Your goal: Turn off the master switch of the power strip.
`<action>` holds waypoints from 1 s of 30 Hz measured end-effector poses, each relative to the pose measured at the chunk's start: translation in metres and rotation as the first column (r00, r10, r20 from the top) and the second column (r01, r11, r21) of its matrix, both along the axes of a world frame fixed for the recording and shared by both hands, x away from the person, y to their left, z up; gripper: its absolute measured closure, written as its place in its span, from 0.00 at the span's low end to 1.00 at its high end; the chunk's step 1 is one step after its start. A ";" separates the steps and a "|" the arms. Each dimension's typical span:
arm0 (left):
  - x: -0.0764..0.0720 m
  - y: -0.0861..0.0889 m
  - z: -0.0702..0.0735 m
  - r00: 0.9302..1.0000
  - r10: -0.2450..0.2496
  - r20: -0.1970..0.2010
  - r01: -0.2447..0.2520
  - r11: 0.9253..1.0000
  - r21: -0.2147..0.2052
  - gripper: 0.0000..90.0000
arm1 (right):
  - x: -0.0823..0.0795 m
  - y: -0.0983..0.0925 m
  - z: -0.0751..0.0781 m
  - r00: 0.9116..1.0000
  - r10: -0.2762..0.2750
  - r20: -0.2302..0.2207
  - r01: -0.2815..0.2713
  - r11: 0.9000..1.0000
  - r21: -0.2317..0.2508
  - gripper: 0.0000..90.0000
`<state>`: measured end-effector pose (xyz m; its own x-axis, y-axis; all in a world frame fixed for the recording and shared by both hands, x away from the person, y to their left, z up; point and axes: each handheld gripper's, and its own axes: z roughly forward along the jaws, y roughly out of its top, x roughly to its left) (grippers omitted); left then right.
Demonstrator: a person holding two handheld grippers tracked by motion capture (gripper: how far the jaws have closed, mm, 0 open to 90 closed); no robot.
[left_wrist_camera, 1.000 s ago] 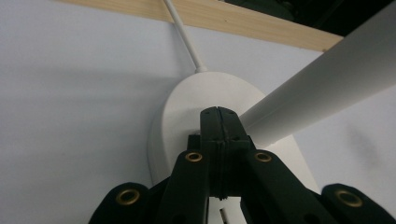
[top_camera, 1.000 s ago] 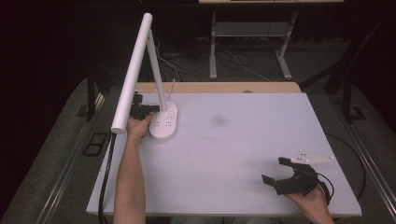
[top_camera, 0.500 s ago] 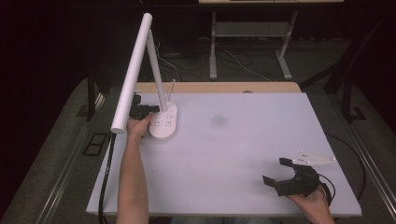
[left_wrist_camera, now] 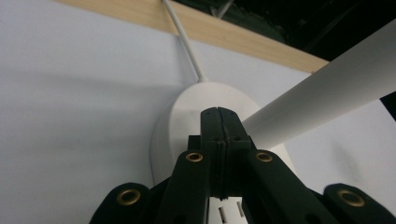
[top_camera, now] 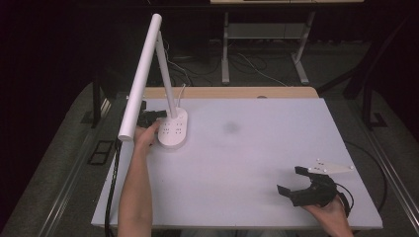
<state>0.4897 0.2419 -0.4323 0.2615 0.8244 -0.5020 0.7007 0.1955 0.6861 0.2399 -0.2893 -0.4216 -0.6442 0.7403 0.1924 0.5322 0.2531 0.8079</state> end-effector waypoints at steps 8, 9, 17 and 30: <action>-0.008 0.003 0.015 0.999 0.000 0.053 -0.002 1.000 0.031 1.00 | 0.000 0.000 0.000 1.000 0.000 0.000 0.000 1.000 -0.001 0.00; -0.010 0.004 0.016 0.998 0.002 0.056 -0.004 0.999 0.035 1.00 | 0.000 0.000 0.000 1.000 0.001 0.001 -0.001 1.000 -0.001 0.00; -0.019 0.009 0.024 0.997 -0.001 0.080 -0.001 1.000 0.030 1.00 | 0.000 0.000 0.001 1.000 -0.001 0.001 0.001 1.000 0.002 0.00; -0.046 0.014 0.044 0.991 -0.025 0.128 0.016 0.998 0.068 1.00 | -0.002 0.000 0.003 1.000 0.006 0.013 -0.006 1.000 0.000 0.00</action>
